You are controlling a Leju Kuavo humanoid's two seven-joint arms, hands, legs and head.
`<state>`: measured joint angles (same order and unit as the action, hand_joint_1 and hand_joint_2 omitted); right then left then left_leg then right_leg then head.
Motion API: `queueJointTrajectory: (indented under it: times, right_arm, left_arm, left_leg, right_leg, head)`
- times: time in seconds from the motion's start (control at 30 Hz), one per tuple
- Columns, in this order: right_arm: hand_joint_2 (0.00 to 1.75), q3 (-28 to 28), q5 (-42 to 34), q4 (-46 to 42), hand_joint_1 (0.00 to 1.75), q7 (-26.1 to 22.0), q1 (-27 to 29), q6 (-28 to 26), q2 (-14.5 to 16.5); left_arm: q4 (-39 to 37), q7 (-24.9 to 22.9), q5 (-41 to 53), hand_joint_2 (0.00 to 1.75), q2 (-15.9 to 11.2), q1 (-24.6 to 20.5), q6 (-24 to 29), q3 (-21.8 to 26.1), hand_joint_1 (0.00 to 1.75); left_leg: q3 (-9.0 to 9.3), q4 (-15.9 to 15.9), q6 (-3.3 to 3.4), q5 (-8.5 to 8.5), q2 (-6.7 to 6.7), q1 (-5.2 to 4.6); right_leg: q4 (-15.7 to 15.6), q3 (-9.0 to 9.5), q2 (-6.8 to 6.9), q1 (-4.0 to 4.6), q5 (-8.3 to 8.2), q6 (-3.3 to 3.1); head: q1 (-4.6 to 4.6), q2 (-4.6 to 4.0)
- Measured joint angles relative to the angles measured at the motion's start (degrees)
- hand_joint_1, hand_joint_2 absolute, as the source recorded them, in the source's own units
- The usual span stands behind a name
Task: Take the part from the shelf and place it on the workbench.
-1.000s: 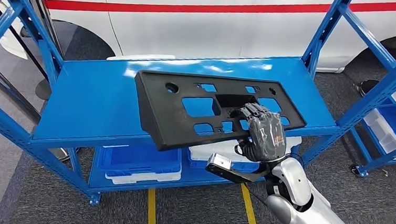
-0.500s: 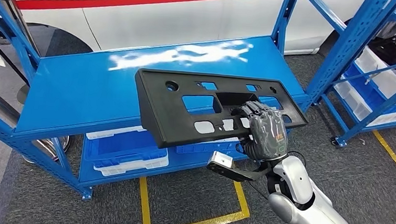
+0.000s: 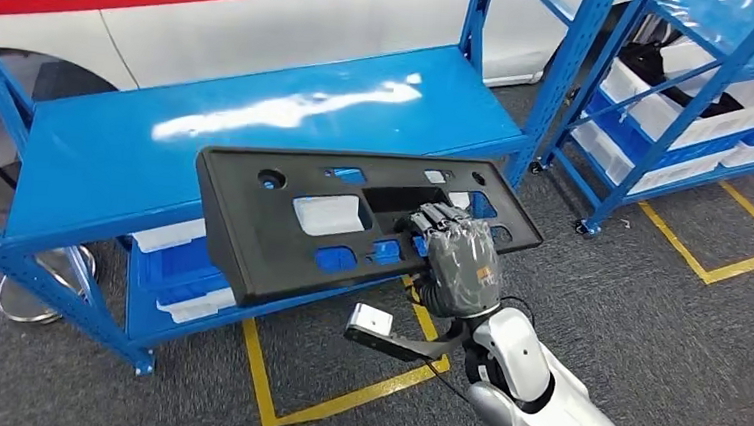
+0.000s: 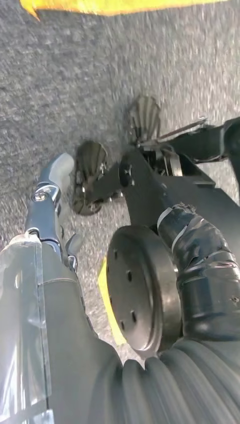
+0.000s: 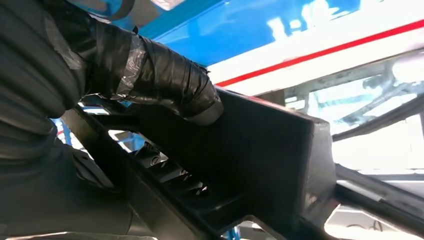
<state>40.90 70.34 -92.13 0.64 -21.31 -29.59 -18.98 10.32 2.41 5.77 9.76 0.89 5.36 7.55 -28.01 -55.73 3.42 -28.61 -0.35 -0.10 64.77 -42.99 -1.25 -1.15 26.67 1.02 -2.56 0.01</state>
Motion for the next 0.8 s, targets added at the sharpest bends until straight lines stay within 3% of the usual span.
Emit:
queueJointTrajectory:
  times: [0.03, 0.07, 0.1, 0.13, 0.17, 0.2, 0.27, 0.3, 0.33, 0.37, 0.4, 0.43, 0.5, 0.53, 0.57, 0.6, 0.63, 0.67, 0.73, 0.8]
  right_arm:
    - [1.75, 0.2, 0.0, 0.1, 1.75, 0.0, -0.1, 0.0, 0.2]
    - [1.75, 0.4, 0.0, 0.2, 1.75, 0.1, -0.2, 0.0, 0.3]
    - [1.75, 0.6, 0.0, 0.2, 1.75, 0.1, -0.2, 0.0, 0.5]
    - [1.75, 0.7, 0.0, 0.4, 1.75, 0.2, -0.2, 0.1, 0.7]
    - [1.75, 0.9, 0.1, 0.5, 1.75, 0.3, -0.3, 0.3, 1.0]
    - [1.75, 1.0, 0.3, 0.7, 1.75, 0.6, -0.6, 0.6, 1.4]
    - [1.75, 1.3, 0.8, 1.0, 1.75, 1.1, -1.5, 1.3, 2.3]
    - [1.75, 1.4, 1.0, 1.0, 1.75, 1.3, -1.9, 1.5, 2.6]
    - [1.75, 1.4, 1.1, 1.1, 1.75, 1.5, -2.3, 1.7, 2.8]
    - [1.75, 1.4, 1.3, 1.1, 1.75, 1.7, -2.5, 1.8, 2.9]
    - [1.75, 1.4, 1.5, 1.1, 1.75, 1.8, -2.6, 1.8, 2.9]
    - [1.75, 1.4, 1.6, 1.1, 1.75, 1.9, -2.7, 1.9, 2.8]
    - [1.75, 1.4, 1.8, 1.2, 1.75, 2.2, -2.8, 1.9, 2.7]
    - [1.75, 1.4, 1.8, 1.2, 1.75, 2.2, -2.8, 1.9, 2.7]
    - [1.75, 1.4, 1.8, 1.2, 1.75, 2.3, -2.8, 1.9, 2.7]
    - [1.75, 1.4, 1.8, 1.2, 1.75, 2.3, -2.7, 1.9, 2.7]
    - [1.75, 1.4, 1.8, 1.2, 1.75, 2.3, -2.7, 1.9, 2.6]
    - [1.75, 1.4, 1.8, 1.2, 1.75, 2.3, -2.7, 1.9, 2.6]
    - [1.75, 1.4, 1.9, 1.2, 1.75, 2.6, -2.7, 1.9, 2.5]
    - [1.75, 1.3, 1.9, 1.0, 1.75, 3.2, -2.5, 1.9, 2.2]
  left_arm:
    - [0.0, 0.0, 0.0, 1.75, 0.1, 0.1, 0.0, 0.0, 0.00]
    - [0.0, 0.0, 0.0, 1.75, 0.1, 0.2, 0.0, 0.0, 0.00]
    - [0.0, 0.0, 0.0, 1.75, 0.1, 0.2, 0.0, 0.0, 0.00]
    - [0.0, 0.0, 0.0, 1.75, 0.1, 0.2, -0.1, 0.0, 0.00]
    - [0.0, 0.0, 0.1, 1.75, 0.1, 0.1, -0.2, 0.0, 0.00]
    - [0.0, 0.0, 0.1, 1.75, 0.1, 0.1, -0.3, 0.0, 0.00]
    - [0.0, 0.0, 0.4, 1.75, 0.2, 0.0, -0.7, 0.0, 0.00]
    - [0.0, 0.0, 0.6, 1.75, 0.2, 0.0, -0.9, 0.0, 0.00]
    - [0.0, 0.0, 0.7, 1.75, 0.3, 0.0, -1.0, 0.0, 0.00]
    - [0.0, 0.0, 0.9, 1.75, 0.3, -0.1, -1.2, 0.0, 0.00]
    - [0.0, 0.1, 1.0, 1.75, 0.3, -0.1, -1.3, 0.0, 0.00]
    - [0.0, 0.1, 1.2, 1.75, 0.3, 0.0, -1.4, 0.0, 0.00]
    - [0.0, 0.2, 1.3, 1.75, 0.3, 0.3, -1.6, 0.0, 0.00]
    - [0.0, 0.2, 1.3, 1.75, 0.3, 0.5, -1.6, 0.0, 0.00]
    - [0.0, 0.2, 1.3, 1.75, 0.3, 0.6, -1.6, 0.0, 0.00]
    - [0.0, 0.2, 1.3, 1.75, 0.3, 0.6, -1.6, 0.0, 0.00]
    - [0.0, 0.2, 1.4, 1.75, 0.2, 0.6, -1.6, 0.0, 0.00]
    - [0.0, 0.3, 1.4, 1.75, 0.2, 0.5, -1.6, 0.0, 0.00]
    - [0.0, 0.3, 1.4, 1.75, 0.1, 0.5, -1.6, 0.0, 0.00]
    - [0.0, 0.4, 1.9, 1.75, 0.1, 0.5, -1.8, -0.1, 0.00]
  left_leg:
    - [-1.02, -0.1, 0.19, 0.69, 0.85, -0.12]
    - [-2.06, -0.4, 0.19, 1.33, 1.70, -0.22]
    - [-3.16, -0.7, 0.17, 1.89, 2.50, -0.28]
    - [-4.38, -1.1, 0.08, 2.41, 3.31, -0.31]
    - [-5.51, -1.6, -0.03, 2.84, 4.04, -0.35]
    - [-6.48, -2.1, -0.20, 3.19, 4.68, -0.38]
    - [-7.85, -3.1, -0.69, 3.84, 5.93, -0.55]
    - [-8.14, -3.4, -0.96, 4.25, 6.48, -0.57]
    - [-8.35, -3.4, -1.24, 4.74, 7.06, -0.54]
    - [-8.48, -3.3, -1.57, 5.23, 7.44, -0.46]
    - [-8.70, -3.4, -2.02, 5.13, 6.93, -0.28]
    - [-9.10, -4.1, -2.47, 3.99, 5.68, -0.15]
    - [-10.42, -8.4, -3.13, -1.26, 2.23, 0.11]
    - [-11.16, -11.9, -3.21, -4.21, 1.23, 0.14]
    - [-11.64, -15.3, -3.23, -6.13, 0.84, 0.17]
    - [-11.59, -17.8, -3.23, -6.64, 0.73, 0.20]
    - [-10.76, -18.6, -3.19, -5.83, 0.68, 0.24]
    - [-8.94, -17.4, -3.10, -4.17, 0.49, 0.30]
    - [-3.08, -10.1, -2.74, -2.17, -1.57, 0.45]
    - [1.49, -3.1, -2.39, -2.93, -4.09, 0.46]
  right_leg:
    - [4.0, -0.73, 0.63, -0.10, 2.91, 0.20]
    - [7.7, -1.17, 0.88, -0.21, 4.38, 0.44]
    - [10.5, -1.14, 0.97, -0.26, 4.36, 0.65]
    - [11.6, -0.23, 1.09, -0.29, 3.04, 0.79]
    - [10.7, 1.66, 1.37, -0.29, 1.41, 0.84]
    - [8.0, 4.67, 2.23, -0.23, 0.60, 0.73]
    - [-0.7, 11.62, 4.30, 0.26, 2.45, 0.19]
    - [-3.9, 13.74, 4.99, 0.58, 3.72, -0.20]
    - [-5.8, 14.58, 4.99, 0.91, 4.44, -0.58]
    - [-6.1, 14.20, 4.61, 0.95, 4.09, -1.07]
    - [-6.3, 13.59, 4.20, 0.92, 3.36, -1.50]
    - [-6.4, 12.92, 3.77, 0.79, 2.63, -2.01]
    - [-6.6, 11.19, 2.85, 0.57, 0.96, -2.85]
    - [-6.5, 10.16, 2.21, 0.58, 0.13, -3.10]
    - [-6.4, 9.08, 1.51, 0.60, -0.71, -3.17]
    - [-6.3, 7.97, 0.75, 0.60, -1.53, -3.12]
    - [-6.1, 6.79, 0.02, 0.58, -2.32, -3.01]
    - [-5.8, 5.64, -0.73, 0.52, -3.07, -2.83]
    - [-5.4, 3.74, -2.16, 0.44, -4.46, -2.34]
    - [-5.4, 2.70, -3.36, 0.41, -5.92, -1.69]
  head:
    - [-0.01, -0.01]
    - [-0.01, -0.01]
    - [-0.01, -0.01]
    - [-0.01, -0.01]
    - [-0.01, -0.01]
    - [-0.01, -0.01]
    - [0.04, -0.01]
    - [0.05, -0.01]
    - [0.08, -0.01]
    - [0.07, -0.01]
    - [0.07, -0.01]
    - [0.08, -0.01]
    - [0.10, -0.01]
    - [0.10, -0.01]
    - [0.11, -0.01]
    - [0.11, -0.01]
    - [0.11, -0.01]
    - [0.11, -0.01]
    - [0.12, -0.01]
    - [0.11, -0.01]
